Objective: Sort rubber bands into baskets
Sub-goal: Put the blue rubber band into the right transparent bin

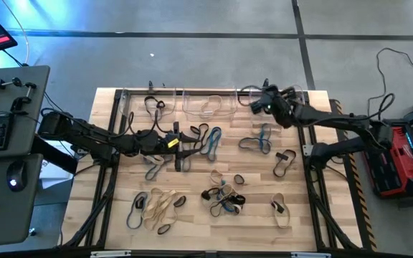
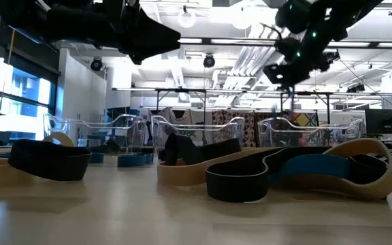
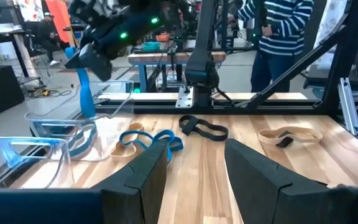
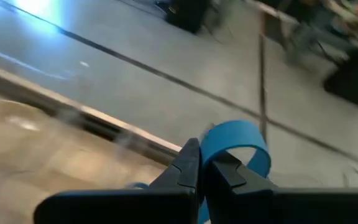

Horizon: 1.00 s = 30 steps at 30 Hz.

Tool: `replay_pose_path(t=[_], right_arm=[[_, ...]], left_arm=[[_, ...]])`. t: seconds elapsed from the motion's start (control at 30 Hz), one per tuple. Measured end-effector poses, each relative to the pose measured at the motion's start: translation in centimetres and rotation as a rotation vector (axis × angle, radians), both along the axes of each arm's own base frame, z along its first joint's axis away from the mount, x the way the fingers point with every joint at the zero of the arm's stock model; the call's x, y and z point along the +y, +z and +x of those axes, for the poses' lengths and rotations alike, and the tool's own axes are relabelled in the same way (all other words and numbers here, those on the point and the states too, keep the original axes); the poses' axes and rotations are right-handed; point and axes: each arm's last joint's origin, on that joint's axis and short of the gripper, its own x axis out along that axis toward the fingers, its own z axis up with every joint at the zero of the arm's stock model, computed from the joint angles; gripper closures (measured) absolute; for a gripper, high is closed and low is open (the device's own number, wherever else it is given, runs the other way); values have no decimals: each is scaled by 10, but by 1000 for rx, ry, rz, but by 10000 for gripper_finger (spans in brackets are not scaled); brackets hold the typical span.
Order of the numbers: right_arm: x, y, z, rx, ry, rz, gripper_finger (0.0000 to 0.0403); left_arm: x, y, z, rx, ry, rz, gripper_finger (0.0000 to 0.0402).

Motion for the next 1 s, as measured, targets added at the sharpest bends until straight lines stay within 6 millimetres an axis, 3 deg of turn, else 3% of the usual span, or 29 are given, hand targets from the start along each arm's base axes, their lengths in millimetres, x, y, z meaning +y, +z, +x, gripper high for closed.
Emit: replay_pose_path(t=[0.1, 0.37, 0.6, 1.0], right_arm=[[-10, -8, -11, 2, -79, 28, 403], [-25, -56, -41, -60, -162, 128, 403], [-28, -75, -54, -121, -178, 189, 395], [-29, -72, -53, -122, -185, 136, 261]], left_arm=[[-1, -1, 0, 6, -2, 1, 247], [6, -2, 0, 21, 19, 34, 247], [11, -2, 0, 17, 41, 6, 247], [18, -1, 0, 22, 66, 46, 247]])
